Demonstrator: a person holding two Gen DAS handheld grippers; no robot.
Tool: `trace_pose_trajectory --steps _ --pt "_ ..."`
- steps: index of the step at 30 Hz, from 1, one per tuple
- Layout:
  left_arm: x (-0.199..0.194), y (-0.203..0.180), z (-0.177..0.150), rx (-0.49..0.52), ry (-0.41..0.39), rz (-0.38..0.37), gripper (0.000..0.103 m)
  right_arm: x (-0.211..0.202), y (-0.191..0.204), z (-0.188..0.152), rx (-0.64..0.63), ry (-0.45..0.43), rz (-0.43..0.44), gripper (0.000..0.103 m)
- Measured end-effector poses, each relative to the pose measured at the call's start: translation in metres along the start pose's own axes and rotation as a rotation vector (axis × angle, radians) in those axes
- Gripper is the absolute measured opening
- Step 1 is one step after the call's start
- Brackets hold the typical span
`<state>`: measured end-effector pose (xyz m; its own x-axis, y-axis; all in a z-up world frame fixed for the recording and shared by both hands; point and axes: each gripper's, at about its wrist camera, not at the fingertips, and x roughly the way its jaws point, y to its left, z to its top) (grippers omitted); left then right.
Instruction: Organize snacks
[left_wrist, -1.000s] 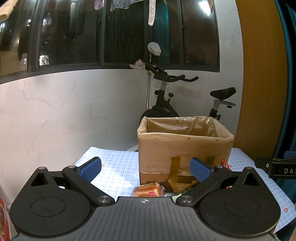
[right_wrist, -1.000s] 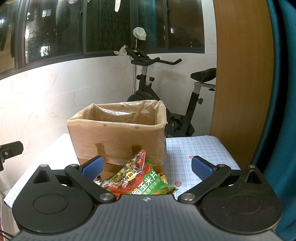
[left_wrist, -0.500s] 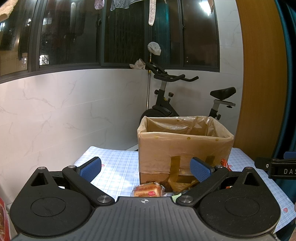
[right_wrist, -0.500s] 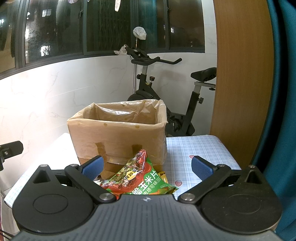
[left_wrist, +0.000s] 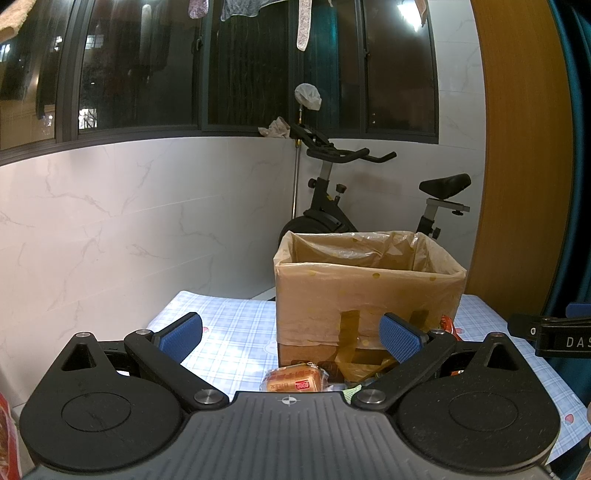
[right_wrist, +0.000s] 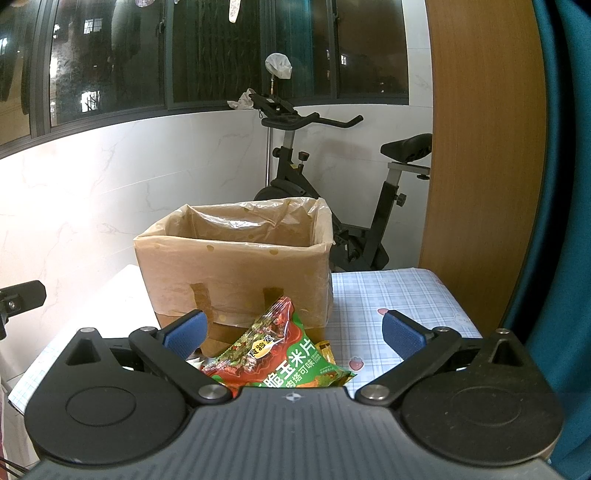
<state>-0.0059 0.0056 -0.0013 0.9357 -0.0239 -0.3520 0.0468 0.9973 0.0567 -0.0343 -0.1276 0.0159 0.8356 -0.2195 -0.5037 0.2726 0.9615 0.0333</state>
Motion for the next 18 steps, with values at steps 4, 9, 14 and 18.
trace_pose_trajectory --steps 4,9,14,18 --pt "0.0 0.0 0.0 -0.004 0.001 0.002 0.103 0.0 0.0 0.0 0.0 0.0 0.0 0.103" --pt "0.007 0.0 0.0 -0.02 0.028 -0.004 0.103 0.001 0.0 0.0 -0.001 -0.006 0.005 0.103" --pt "0.018 0.001 0.003 0.003 0.013 0.031 0.103 0.007 -0.007 -0.001 0.028 -0.077 0.098 0.103" --pt "0.032 0.005 0.008 0.018 -0.008 0.066 0.103 0.018 -0.009 0.003 0.02 -0.131 0.099 0.103"
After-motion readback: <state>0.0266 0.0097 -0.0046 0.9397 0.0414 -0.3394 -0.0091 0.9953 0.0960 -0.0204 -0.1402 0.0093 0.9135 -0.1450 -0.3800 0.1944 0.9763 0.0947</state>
